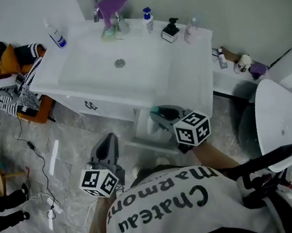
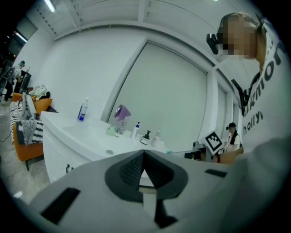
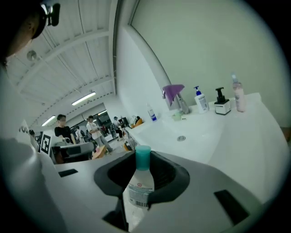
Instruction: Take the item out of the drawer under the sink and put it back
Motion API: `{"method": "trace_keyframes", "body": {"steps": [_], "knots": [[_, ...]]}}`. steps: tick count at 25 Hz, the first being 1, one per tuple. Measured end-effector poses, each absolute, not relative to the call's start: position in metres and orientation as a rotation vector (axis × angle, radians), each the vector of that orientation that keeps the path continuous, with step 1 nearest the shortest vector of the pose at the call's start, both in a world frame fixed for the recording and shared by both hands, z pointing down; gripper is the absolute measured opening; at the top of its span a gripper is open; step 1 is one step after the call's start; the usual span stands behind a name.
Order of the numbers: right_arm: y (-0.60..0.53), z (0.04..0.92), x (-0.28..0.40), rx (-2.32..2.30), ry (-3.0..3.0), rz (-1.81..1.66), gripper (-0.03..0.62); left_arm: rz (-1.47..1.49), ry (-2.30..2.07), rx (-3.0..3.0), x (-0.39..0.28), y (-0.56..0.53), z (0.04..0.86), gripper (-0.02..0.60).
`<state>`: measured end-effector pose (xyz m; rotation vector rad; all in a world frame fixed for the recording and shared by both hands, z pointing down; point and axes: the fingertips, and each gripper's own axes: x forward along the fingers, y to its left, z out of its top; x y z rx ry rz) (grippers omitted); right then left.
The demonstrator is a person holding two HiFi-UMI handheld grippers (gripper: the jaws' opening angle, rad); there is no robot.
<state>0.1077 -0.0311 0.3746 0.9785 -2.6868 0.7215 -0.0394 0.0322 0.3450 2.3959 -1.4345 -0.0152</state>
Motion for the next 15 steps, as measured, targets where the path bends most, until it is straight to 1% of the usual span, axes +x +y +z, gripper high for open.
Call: {"method": "trace_keyframes", "body": {"steps": [3,9,15], "knots": [[-0.038,0.338,0.112,0.988,-2.756,0.681,0.101,-0.04,-1.407,2.415,-0.022,0.017,0.335,0.009],[-0.059,0.274,0.121,1.073,-2.811,0.409,0.101,-0.104,-1.272,2.407,0.014,-0.003,0.325,0.009],[-0.075,0.24,0.117,1.217,-2.81,0.299,0.101,-0.151,-1.102,2.445,0.032,-0.02,0.317,0.009]]}}
